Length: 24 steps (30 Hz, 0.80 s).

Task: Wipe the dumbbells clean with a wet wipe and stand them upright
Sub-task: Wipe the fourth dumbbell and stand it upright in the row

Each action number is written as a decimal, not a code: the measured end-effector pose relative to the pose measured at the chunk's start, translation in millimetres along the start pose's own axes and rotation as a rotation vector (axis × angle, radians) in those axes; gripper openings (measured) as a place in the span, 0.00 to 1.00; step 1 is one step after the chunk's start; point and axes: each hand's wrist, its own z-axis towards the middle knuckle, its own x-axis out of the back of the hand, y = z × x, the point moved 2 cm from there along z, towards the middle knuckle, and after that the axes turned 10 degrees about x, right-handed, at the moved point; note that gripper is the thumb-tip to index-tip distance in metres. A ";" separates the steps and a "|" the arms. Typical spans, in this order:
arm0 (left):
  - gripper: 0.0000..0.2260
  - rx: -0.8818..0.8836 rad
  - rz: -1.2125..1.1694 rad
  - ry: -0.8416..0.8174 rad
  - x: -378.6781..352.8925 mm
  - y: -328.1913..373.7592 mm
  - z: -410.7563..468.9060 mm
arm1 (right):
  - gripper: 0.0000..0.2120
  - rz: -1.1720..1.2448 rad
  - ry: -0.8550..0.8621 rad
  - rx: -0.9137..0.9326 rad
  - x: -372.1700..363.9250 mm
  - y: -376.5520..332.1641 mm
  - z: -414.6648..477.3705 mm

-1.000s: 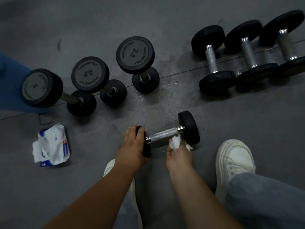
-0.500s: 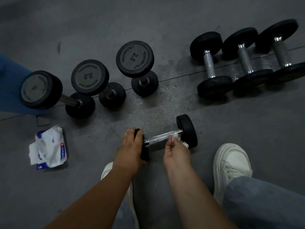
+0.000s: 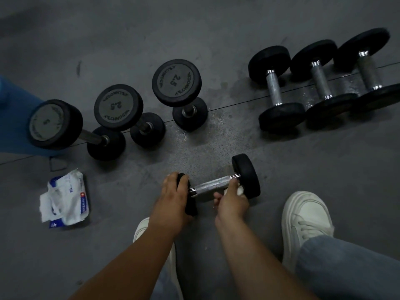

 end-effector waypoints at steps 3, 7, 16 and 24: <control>0.47 -0.004 -0.003 0.006 2.3 1.7 0.0 | 0.19 -0.063 -0.079 -0.047 -8.1 -10.9 5.5; 0.48 0.013 0.029 -0.020 4.9 3.9 0.3 | 0.20 -0.221 -0.186 -0.075 -9.3 -12.0 15.0; 0.48 0.019 -0.008 -0.031 1.8 2.8 -1.0 | 0.05 0.014 -0.068 -0.121 -0.9 -8.3 -7.1; 0.47 -0.020 -0.026 0.023 -7.7 -3.8 0.4 | 0.07 -0.613 -0.349 0.804 3.1 -21.2 -51.8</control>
